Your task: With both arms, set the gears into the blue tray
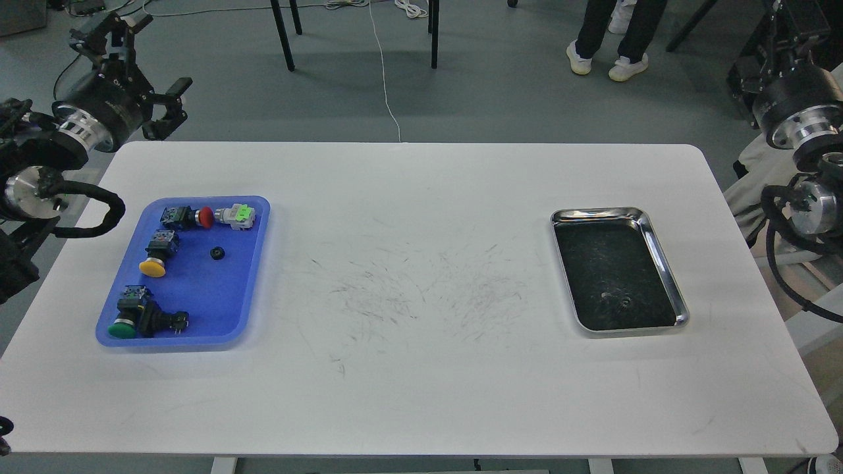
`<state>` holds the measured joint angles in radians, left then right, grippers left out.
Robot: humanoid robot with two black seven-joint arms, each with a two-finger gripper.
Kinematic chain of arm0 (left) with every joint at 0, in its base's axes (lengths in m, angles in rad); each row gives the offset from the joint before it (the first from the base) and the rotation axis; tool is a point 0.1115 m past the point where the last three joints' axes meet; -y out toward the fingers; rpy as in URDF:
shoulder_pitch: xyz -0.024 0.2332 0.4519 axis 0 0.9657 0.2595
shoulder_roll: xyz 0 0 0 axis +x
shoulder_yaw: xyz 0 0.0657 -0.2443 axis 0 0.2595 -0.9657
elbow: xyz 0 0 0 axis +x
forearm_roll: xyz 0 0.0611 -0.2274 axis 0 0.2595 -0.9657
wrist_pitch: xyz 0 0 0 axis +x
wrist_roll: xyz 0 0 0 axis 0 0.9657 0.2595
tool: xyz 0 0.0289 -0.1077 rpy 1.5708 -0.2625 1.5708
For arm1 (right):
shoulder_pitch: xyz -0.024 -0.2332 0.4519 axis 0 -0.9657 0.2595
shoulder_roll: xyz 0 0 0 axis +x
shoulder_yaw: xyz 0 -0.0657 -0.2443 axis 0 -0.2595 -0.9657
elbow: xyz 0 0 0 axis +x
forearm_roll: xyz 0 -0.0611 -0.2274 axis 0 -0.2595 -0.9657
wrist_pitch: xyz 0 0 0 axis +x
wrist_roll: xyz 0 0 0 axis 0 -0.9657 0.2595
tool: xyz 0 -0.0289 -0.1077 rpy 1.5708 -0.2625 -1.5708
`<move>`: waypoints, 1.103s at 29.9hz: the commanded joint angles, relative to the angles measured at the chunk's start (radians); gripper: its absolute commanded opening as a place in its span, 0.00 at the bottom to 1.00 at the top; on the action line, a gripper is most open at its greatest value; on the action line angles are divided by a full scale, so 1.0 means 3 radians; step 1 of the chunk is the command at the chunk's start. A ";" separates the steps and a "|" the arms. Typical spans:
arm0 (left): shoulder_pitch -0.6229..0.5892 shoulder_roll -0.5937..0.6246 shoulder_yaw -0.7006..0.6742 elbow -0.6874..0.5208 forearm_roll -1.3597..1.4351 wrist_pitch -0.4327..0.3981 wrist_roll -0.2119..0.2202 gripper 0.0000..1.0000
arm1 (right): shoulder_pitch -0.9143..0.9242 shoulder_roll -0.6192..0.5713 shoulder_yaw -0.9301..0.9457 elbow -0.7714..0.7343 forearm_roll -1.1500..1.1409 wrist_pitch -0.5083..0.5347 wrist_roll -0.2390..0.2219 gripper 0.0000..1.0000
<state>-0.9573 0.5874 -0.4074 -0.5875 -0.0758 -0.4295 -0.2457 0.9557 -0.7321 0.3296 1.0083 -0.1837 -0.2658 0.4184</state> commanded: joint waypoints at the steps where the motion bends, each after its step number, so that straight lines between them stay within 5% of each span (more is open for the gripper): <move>1: 0.0067 -0.0091 -0.0222 -0.0036 -0.0023 0.0076 -0.0004 0.98 | 0.0005 0.0063 0.0026 -0.0007 0.0030 -0.0009 -0.0009 0.98; 12: 0.0067 -0.0214 -0.0207 -0.0010 0.0064 0.0312 -0.0071 0.99 | -0.0056 0.0257 0.0118 -0.0042 0.0101 0.0007 -0.0014 0.98; 17: 0.0077 -0.0209 -0.0222 -0.0031 0.0130 0.0322 -0.0260 0.99 | -0.0092 0.0344 0.0185 -0.0048 0.0096 0.0012 -0.0014 0.98; 33: 0.0103 -0.0209 -0.0232 -0.0036 0.0156 0.0291 -0.0275 0.99 | -0.0179 0.0487 0.0287 -0.0078 0.0096 -0.0004 -0.0004 0.98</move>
<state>-0.9273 0.5343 -0.4841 -0.5984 -0.0345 -0.3465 -0.3283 0.9030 -0.5857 0.4128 0.9831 -0.1551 -0.2669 0.4166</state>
